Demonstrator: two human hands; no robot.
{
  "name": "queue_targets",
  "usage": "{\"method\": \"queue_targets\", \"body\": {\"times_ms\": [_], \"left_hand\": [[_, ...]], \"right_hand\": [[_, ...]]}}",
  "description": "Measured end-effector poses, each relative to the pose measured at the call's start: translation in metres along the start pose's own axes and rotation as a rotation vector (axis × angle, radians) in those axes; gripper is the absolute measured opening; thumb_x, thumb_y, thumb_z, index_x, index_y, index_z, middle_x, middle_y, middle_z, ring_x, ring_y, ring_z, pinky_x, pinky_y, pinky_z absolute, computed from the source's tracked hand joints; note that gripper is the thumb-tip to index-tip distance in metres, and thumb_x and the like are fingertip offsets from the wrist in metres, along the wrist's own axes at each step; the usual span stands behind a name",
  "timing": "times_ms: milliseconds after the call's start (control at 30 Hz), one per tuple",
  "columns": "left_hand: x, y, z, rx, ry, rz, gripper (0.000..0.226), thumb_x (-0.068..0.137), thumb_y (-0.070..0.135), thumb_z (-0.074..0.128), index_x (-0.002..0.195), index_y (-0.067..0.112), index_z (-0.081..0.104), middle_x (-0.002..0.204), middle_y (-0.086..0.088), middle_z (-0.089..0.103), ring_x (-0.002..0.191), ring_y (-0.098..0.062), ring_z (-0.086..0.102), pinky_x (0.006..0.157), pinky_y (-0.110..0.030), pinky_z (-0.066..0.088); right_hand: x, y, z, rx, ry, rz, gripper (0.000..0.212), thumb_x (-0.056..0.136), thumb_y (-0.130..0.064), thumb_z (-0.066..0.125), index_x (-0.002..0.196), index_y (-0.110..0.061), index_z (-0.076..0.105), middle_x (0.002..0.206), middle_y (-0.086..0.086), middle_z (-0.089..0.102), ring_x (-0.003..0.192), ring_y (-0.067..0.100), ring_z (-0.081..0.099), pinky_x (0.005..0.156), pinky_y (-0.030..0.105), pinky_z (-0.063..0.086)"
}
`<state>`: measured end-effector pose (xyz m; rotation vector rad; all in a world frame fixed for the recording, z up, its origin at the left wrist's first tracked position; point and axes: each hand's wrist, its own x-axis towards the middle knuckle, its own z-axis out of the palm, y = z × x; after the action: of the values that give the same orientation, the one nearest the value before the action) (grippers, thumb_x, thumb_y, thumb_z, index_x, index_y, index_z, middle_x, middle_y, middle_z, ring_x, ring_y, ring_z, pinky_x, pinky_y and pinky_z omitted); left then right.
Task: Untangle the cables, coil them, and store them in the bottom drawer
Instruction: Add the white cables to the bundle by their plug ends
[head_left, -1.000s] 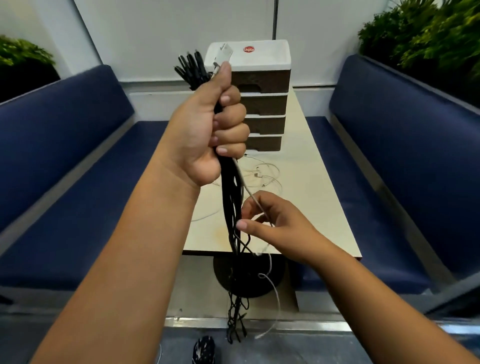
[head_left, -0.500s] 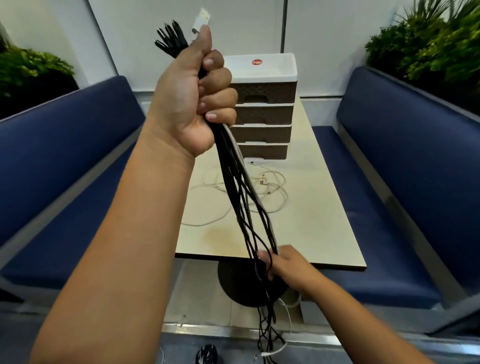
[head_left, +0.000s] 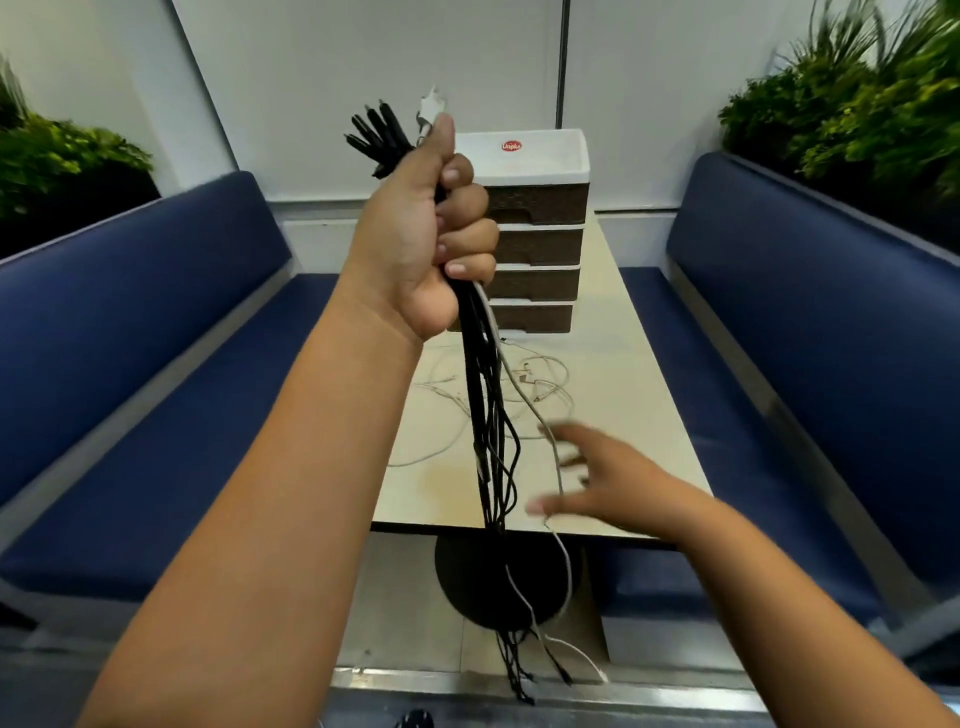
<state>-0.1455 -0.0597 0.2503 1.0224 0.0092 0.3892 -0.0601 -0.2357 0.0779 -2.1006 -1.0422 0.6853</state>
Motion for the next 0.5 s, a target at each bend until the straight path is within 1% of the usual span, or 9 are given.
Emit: {"method": "queue_targets", "body": {"times_ms": [33, 100, 133, 167, 200, 233, 300, 400, 500], "left_hand": [[0.000, -0.003, 0.004, 0.009, -0.011, -0.012, 0.044, 0.101, 0.046, 0.039, 0.065, 0.022, 0.037, 0.045, 0.009, 0.022, 0.035, -0.004, 0.017, 0.035, -0.017, 0.013], [0.000, -0.008, 0.013, 0.013, -0.039, -0.035, 0.044, 0.102, 0.046, 0.039, 0.065, 0.022, 0.036, 0.045, 0.010, 0.021, 0.034, -0.004, 0.017, 0.034, -0.016, 0.013], [0.001, -0.010, 0.016, 0.017, -0.051, -0.046, 0.044, 0.101, 0.046, 0.039, 0.065, 0.022, 0.036, 0.045, 0.010, 0.021, 0.034, -0.004, 0.017, 0.034, -0.016, 0.013], [0.001, -0.012, 0.019, 0.027, -0.058, -0.055, 0.044, 0.101, 0.046, 0.039, 0.065, 0.022, 0.035, 0.045, 0.010, 0.021, 0.034, -0.004, 0.016, 0.034, -0.016, 0.013], [0.001, -0.013, 0.021, 0.043, -0.063, -0.061, 0.044, 0.101, 0.047, 0.039, 0.065, 0.022, 0.035, 0.045, 0.010, 0.020, 0.034, -0.004, 0.016, 0.034, -0.016, 0.013], [0.002, -0.013, 0.021, 0.058, -0.064, -0.062, 0.044, 0.101, 0.047, 0.039, 0.065, 0.022, 0.035, 0.046, 0.009, 0.020, 0.035, -0.004, 0.015, 0.034, -0.016, 0.013], [0.003, -0.013, 0.016, 0.059, -0.051, -0.064, 0.044, 0.101, 0.048, 0.038, 0.065, 0.023, 0.035, 0.046, 0.009, 0.020, 0.036, -0.005, 0.014, 0.036, -0.016, 0.011], [0.004, -0.013, -0.001, 0.015, -0.017, -0.079, 0.045, 0.101, 0.048, 0.039, 0.064, 0.023, 0.034, 0.045, 0.009, 0.020, 0.036, -0.005, 0.013, 0.037, -0.017, 0.009], [0.004, -0.015, -0.019, -0.053, 0.008, -0.087, 0.045, 0.101, 0.048, 0.039, 0.063, 0.023, 0.035, 0.044, 0.010, 0.021, 0.034, -0.004, 0.016, 0.037, -0.019, 0.008]], "right_hand": [[-0.002, -0.025, -0.005, 0.169, 0.065, -0.111, 0.093, 0.060, -0.050, 0.085, 0.140, -0.033, 0.041, 0.139, -0.015, 0.048, 0.121, 0.006, 0.053, 0.105, 0.031, 0.045], [0.001, -0.062, -0.004, 0.422, 0.123, -0.271, 0.069, 0.067, -0.036, 0.086, 0.127, -0.029, 0.054, 0.126, -0.007, 0.062, 0.114, 0.008, 0.060, 0.100, 0.028, 0.048], [0.005, -0.073, 0.002, 0.520, 0.151, -0.304, 0.051, 0.070, -0.026, 0.086, 0.115, -0.022, 0.062, 0.113, 0.001, 0.068, 0.104, 0.013, 0.065, 0.095, 0.029, 0.051], [0.010, -0.079, 0.009, 0.587, 0.182, -0.317, 0.031, 0.072, -0.021, 0.085, 0.096, -0.015, 0.066, 0.094, 0.008, 0.071, 0.087, 0.020, 0.068, 0.085, 0.033, 0.053], [0.016, -0.081, 0.018, 0.626, 0.209, -0.306, 0.021, 0.074, -0.020, 0.084, 0.078, -0.014, 0.064, 0.072, 0.011, 0.067, 0.069, 0.025, 0.064, 0.075, 0.038, 0.051], [0.022, -0.078, 0.028, 0.645, 0.223, -0.283, 0.028, 0.075, -0.024, 0.082, 0.064, -0.016, 0.058, 0.057, 0.009, 0.060, 0.055, 0.025, 0.057, 0.069, 0.040, 0.047], [0.031, -0.065, 0.045, 0.673, 0.209, -0.221, 0.042, 0.079, -0.030, 0.079, 0.055, -0.019, 0.046, 0.044, 0.003, 0.048, 0.041, 0.019, 0.045, 0.063, 0.040, 0.044], [0.035, -0.043, 0.067, 0.670, 0.165, -0.159, 0.043, 0.080, -0.033, 0.076, 0.056, -0.020, 0.042, 0.042, 0.000, 0.045, 0.038, 0.017, 0.044, 0.061, 0.041, 0.045], [0.037, -0.019, 0.087, 0.690, 0.029, -0.136, 0.044, 0.074, -0.042, 0.076, 0.057, -0.018, 0.043, 0.043, 0.003, 0.046, 0.043, 0.022, 0.046, 0.062, 0.041, 0.044]]}}
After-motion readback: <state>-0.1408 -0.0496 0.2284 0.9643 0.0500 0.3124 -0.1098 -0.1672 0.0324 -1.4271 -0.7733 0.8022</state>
